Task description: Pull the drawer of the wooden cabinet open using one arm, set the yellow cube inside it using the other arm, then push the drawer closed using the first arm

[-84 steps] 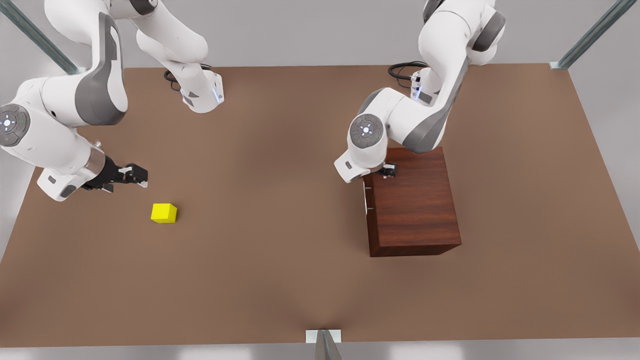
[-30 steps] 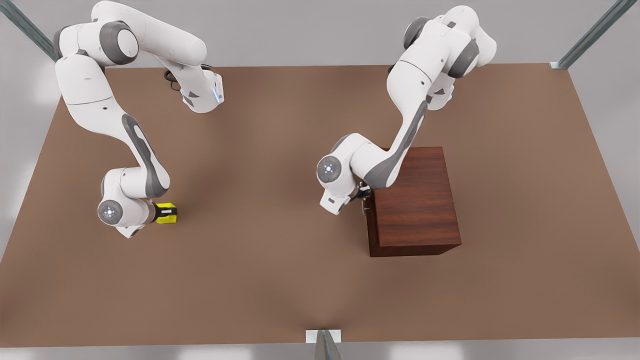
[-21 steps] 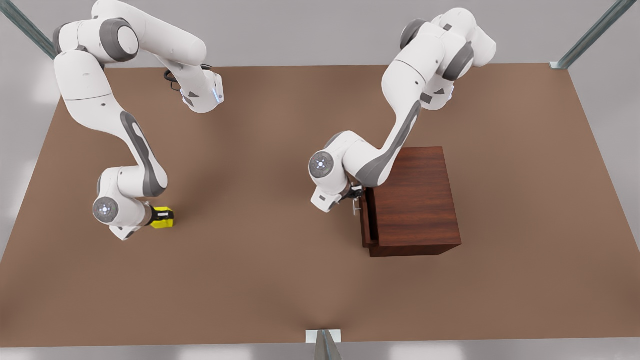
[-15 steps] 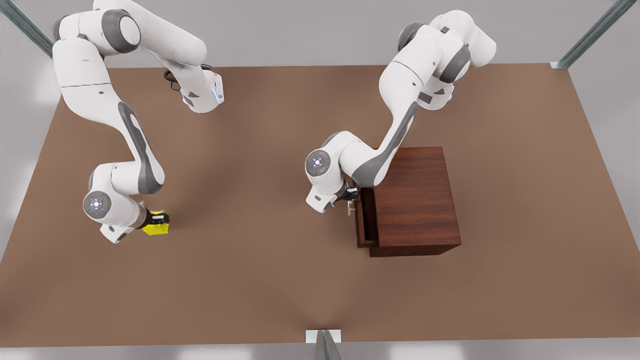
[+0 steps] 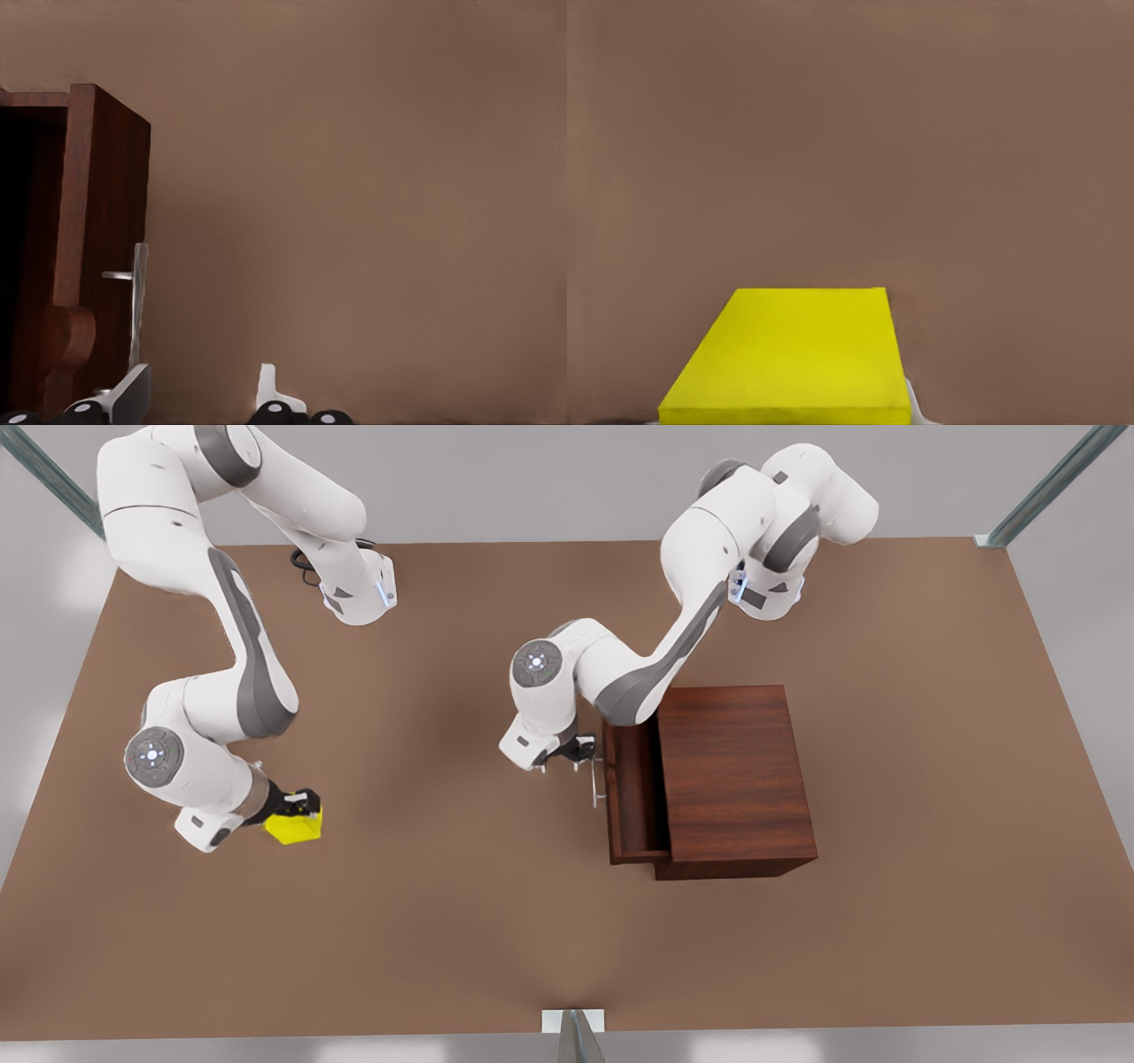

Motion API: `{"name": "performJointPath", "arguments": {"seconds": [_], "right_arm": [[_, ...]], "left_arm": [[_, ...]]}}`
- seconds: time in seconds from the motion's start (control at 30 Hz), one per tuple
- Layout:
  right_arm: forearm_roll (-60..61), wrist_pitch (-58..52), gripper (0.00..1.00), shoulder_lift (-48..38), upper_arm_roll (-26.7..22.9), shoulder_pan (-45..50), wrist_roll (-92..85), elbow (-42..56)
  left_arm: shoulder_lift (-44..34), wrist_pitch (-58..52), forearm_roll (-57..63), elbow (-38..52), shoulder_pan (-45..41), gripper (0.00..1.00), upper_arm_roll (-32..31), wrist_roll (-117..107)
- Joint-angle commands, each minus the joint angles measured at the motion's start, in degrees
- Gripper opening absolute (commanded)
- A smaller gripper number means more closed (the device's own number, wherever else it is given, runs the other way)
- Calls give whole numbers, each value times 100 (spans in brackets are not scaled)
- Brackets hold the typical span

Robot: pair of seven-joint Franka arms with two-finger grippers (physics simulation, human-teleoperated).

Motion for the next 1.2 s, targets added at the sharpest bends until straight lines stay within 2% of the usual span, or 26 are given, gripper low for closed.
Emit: {"name": "performJointPath", "arguments": {"seconds": [0.0,0.07,0.13,0.17,0.2,0.23,0.37,0.5,0.63,0.9,1.17], "right_arm": [[-18,-629,62,-1,259,11,1159,176],[-27,-629,62,52,540,161,1756,414],[-27,-629,62,78,549,564,2353,695],[-36,-629,62,201,549,836,2801,852],[-27,-629,62,306,540,1065,3100,1020],[-53,-787,62,517,514,1505,3707,1327],[-62,-1297,62,1229,444,2726,5367,2627],[-45,-1341,62,2046,365,4001,6371,3841],[-45,-1139,62,2680,365,4608,6916,4580],[-45,311,62,3269,277,5153,7426,4808],[-45,381,62,3576,259,5311,7382,4843]], "left_arm": [[-335,-1089,-635,126,348,68,-26,-126],[-801,-1941,-1101,118,1121,69,-17,1026],[-1126,-2670,-1154,118,2043,76,-17,2246],[-1232,-2952,-1137,109,2553,91,9,3055],[-1241,-2970,-1111,109,2826,100,27,3451],[-1241,-2988,-1006,109,3266,100,62,3988],[-1241,-2953,-636,109,3802,100,132,5069],[-1250,-2927,-627,109,3838,100,448,5307],[-1250,-2927,-627,100,3829,100,537,5307],[-1250,-2918,-636,100,3829,100,607,5307],[-1250,-2909,-636,83,3838,100,616,5307]]}}
